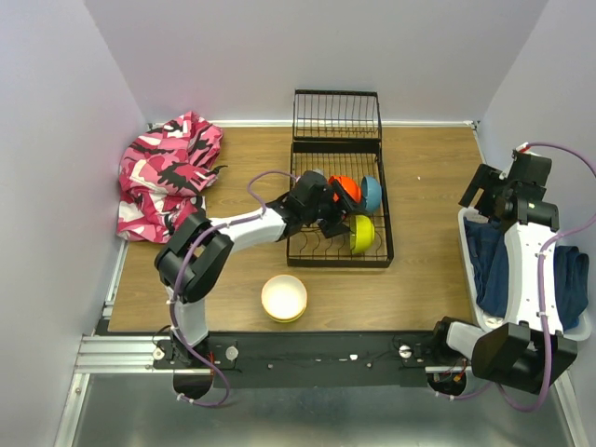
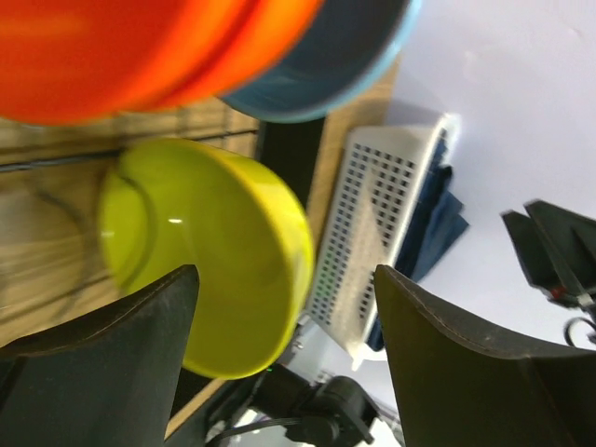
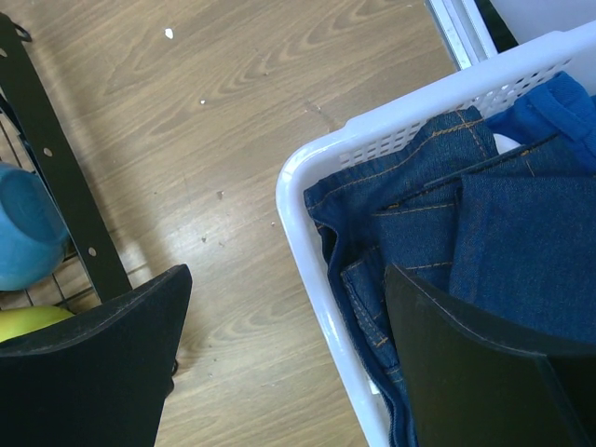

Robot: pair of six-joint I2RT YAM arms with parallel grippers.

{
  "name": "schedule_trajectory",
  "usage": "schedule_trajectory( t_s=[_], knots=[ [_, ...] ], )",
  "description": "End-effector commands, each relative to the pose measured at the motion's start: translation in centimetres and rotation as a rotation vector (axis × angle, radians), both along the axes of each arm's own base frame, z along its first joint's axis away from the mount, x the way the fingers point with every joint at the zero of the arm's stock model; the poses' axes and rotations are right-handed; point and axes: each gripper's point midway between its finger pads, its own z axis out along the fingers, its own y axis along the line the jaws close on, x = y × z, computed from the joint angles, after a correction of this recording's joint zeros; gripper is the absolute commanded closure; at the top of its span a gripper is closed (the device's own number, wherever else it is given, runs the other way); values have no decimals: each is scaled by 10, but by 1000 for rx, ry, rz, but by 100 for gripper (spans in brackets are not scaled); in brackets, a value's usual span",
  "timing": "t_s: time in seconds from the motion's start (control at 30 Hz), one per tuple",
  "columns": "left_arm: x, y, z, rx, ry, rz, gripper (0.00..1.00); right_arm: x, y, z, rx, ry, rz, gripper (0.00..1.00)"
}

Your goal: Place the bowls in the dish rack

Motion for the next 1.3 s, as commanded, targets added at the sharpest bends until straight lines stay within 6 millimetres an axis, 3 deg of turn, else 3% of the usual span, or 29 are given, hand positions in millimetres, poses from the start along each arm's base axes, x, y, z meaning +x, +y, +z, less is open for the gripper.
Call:
schedule_trajectory(
  t_s=[0.0, 0.13, 0.27, 0.3, 0.33, 0.4, 0.43, 0.5, 0.57, 0.6, 0.63, 0.7, 0.77, 0.83, 0.93, 1.03, 1.27],
  knots=[
    [-3, 32, 7, 103, -30, -18, 14, 4, 6, 7, 35, -31, 19, 8],
    [-9, 51, 21, 128, -94, -36, 14, 2, 7, 8, 38, -30, 24, 8],
    [-14, 51, 45, 129, -217, -119, 16, -1, 10, 6, 44, -27, 36, 8],
    [-18, 51, 49, 147, -267, -163, 18, -1, 11, 5, 47, -27, 39, 8],
    [-24, 47, 65, 150, -331, -196, 19, -1, 13, 4, 53, -27, 43, 8],
    [-37, 56, 60, 268, -422, -288, 20, -3, 15, 4, 62, -25, 49, 8],
    [-46, 59, 68, 286, -468, -322, 20, -4, 17, 4, 67, -23, 58, 8],
    [-61, 78, 57, 383, -511, -415, 22, -5, 17, 7, 58, -32, 64, 8],
    [-74, 100, 52, 488, -668, -575, 25, -5, 19, 12, 37, -44, 101, 8],
    [-87, 118, 38, 563, -656, -659, 28, -5, 19, 15, 26, -51, 116, 8],
    [-91, 133, 37, 631, -781, -774, 29, -5, 20, 19, 7, -63, 142, 8],
    [-108, 159, 29, 705, -841, -936, 32, -5, 21, 24, -11, -79, 170, 8],
    [-121, 181, 32, 756, -1014, -1098, 32, -6, 22, 32, -32, -96, 191, 7],
    [-140, 201, 36, 766, -1067, -1186, 33, -8, 22, 34, -37, -102, 193, 7],
    [-176, 219, 37, 682, -1150, -1391, 35, -10, 29, 34, -21, -109, 218, 7],
    [-199, 233, 30, 669, -1162, -1518, 36, -11, 38, 30, 9, -110, 266, 7],
    [-215, 238, 11, 701, -1181, -1664, 37, -10, 46, 34, 20, -157, 295, 7]
  ],
)
